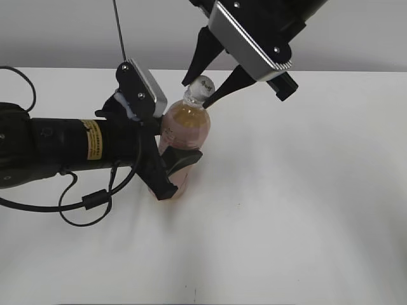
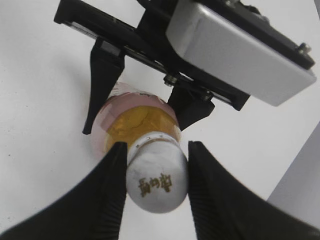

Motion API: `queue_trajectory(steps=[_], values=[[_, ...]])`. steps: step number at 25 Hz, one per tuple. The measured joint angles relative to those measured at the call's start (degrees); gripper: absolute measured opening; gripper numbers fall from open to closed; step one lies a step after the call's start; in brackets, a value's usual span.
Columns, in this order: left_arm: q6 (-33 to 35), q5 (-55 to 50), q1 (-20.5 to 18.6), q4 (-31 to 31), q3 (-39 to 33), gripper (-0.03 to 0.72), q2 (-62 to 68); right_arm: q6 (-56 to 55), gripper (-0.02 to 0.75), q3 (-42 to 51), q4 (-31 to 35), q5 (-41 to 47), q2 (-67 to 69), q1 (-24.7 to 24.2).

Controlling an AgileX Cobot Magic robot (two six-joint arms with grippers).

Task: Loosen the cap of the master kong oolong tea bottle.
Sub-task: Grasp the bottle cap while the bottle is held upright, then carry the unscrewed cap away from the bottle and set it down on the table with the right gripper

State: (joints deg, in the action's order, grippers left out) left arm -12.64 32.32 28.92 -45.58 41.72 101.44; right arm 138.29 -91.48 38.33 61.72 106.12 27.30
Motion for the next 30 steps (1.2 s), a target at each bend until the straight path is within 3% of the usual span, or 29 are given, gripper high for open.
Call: queue_trajectory(steps=[8, 12, 21, 26, 30], values=[[0.4, 1.9, 0.1, -0.1, 0.0, 0.409, 0.0, -3.5, 0.281, -0.2, -0.8, -0.2, -4.9, 0.0], [0.4, 3.1, 0.1, 0.3, 0.0, 0.409, 0.0, -12.8, 0.28, -0.2, -1.8, 0.5, -6.4, -0.6], [0.3, 16.8, 0.1, 7.2, -2.0, 0.409, 0.3, -54.4, 0.28, -0.1, -4.5, 0.7, -6.5, -7.7], [0.3, 20.4, 0.1, 9.4, -4.3, 0.409, 0.3, -85.2, 0.28, 2.7, -13.5, 1.0, -6.3, -8.1], [0.2, 21.3, 0.1, 10.5, -4.5, 0.409, 0.4, -97.1, 0.28, 7.6, -16.7, 2.2, -5.3, -8.1]])
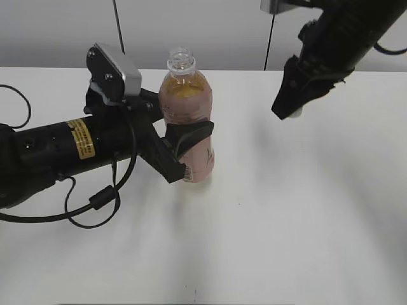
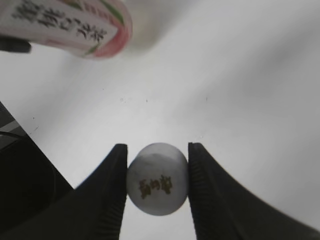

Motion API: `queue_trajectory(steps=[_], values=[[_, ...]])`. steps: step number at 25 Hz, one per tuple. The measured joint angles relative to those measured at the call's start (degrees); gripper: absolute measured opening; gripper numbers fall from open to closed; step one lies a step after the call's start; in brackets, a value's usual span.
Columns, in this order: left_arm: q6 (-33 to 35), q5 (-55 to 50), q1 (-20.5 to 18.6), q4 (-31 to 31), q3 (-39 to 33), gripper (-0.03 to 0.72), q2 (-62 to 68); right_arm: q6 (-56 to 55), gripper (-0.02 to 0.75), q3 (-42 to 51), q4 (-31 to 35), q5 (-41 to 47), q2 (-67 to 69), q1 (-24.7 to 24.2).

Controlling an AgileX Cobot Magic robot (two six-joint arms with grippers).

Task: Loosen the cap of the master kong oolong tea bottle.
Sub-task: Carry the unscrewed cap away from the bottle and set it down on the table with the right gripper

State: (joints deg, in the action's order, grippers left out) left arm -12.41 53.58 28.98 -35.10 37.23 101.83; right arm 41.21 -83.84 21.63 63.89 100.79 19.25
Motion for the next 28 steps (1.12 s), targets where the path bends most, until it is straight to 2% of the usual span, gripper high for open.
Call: queue_trajectory(steps=[6, 10, 28], values=[[0.0, 1.7, 0.0, 0.7, 0.0, 0.409, 1.6, -10.0, 0.28, 8.0, -5.5, -5.1, 2.5, 0.0], [0.0, 2.1, 0.0, 0.7, 0.0, 0.409, 4.7, -11.9, 0.28, 11.4, -6.7, -8.1, 4.5, 0.0], [0.0, 3.0, 0.0, 1.6, 0.0, 0.409, 8.9, -19.2, 0.279, 12.2, -6.8, -14.8, 16.4, 0.0]])
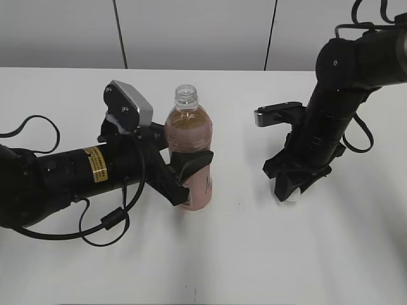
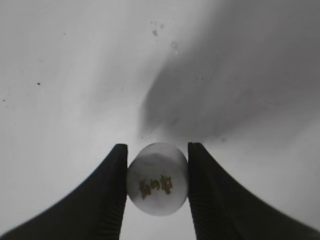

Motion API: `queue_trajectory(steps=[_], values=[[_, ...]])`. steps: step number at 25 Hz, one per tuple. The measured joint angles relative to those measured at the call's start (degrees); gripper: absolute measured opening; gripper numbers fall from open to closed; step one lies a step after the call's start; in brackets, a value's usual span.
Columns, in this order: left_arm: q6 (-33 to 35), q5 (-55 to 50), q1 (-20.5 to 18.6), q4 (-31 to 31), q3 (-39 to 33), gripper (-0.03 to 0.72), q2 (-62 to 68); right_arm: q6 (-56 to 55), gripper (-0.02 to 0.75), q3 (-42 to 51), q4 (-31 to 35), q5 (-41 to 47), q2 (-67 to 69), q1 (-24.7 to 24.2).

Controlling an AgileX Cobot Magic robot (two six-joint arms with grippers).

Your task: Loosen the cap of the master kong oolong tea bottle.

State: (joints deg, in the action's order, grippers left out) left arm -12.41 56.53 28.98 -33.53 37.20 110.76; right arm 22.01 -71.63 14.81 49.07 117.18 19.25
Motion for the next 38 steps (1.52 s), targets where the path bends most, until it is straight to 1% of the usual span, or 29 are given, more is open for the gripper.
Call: queue_trajectory(steps=[13, 15, 19, 21, 24, 31, 34, 38], values=[[0.0, -0.1, 0.0, -0.7, 0.0, 0.409, 0.0, -1.5, 0.284, 0.1, 0.0, -1.2, 1.5, 0.0], [0.0, -0.1, 0.0, -0.9, 0.0, 0.409, 0.0, -1.5, 0.307, 0.1, 0.0, -1.2, 1.5, 0.0], [0.0, -0.1, 0.0, -2.6, 0.0, 0.409, 0.0, -1.6, 0.418, 0.1, 0.0, -1.0, 1.5, 0.0], [0.0, -0.1, 0.0, -3.6, 0.0, 0.409, 0.0, -1.6, 0.447, 0.1, 0.0, -0.6, 1.5, 0.0], [0.0, -0.2, 0.0, -3.9, 0.0, 0.409, -0.1, -1.6, 0.461, 0.1, 0.0, 0.1, 1.5, 0.0], [0.0, -0.5, 0.0, -4.1, 0.0, 0.409, -0.1, -2.0, 0.462, 0.1, 0.0, 2.8, 1.6, 0.0], [0.0, -0.6, 0.0, -4.1, 0.0, 0.439, -0.2, -2.0, 0.463, 0.1, 0.0, 3.2, 1.6, 0.0], [0.0, -0.5, 0.0, -4.2, 0.0, 0.507, -0.3, -2.0, 0.463, 0.1, 0.0, 3.3, 1.6, 0.0]])
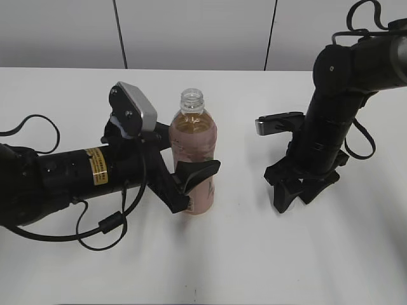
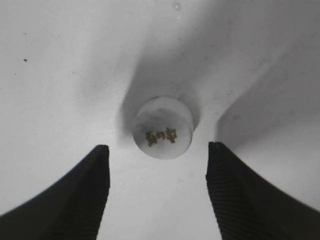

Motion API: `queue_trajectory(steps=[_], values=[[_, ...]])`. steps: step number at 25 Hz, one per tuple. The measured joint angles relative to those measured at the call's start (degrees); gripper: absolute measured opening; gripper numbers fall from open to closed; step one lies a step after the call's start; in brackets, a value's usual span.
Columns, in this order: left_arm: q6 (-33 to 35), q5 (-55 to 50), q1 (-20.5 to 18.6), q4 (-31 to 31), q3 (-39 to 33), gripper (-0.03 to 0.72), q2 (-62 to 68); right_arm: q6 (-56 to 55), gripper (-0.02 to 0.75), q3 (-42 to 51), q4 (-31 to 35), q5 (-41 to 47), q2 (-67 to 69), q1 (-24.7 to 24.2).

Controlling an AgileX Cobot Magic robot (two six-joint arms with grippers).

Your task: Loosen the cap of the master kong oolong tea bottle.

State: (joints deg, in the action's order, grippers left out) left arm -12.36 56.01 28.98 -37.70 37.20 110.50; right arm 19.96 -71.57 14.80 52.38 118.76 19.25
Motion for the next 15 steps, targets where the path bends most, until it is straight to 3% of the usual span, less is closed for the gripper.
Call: queue_trajectory(steps=[15], values=[[-0.3, 0.0, -0.2, -0.2, 0.0, 0.529, -0.1, -0.8, 0.463, -0.2, -0.1, 0.4, -5.8, 0.0]])
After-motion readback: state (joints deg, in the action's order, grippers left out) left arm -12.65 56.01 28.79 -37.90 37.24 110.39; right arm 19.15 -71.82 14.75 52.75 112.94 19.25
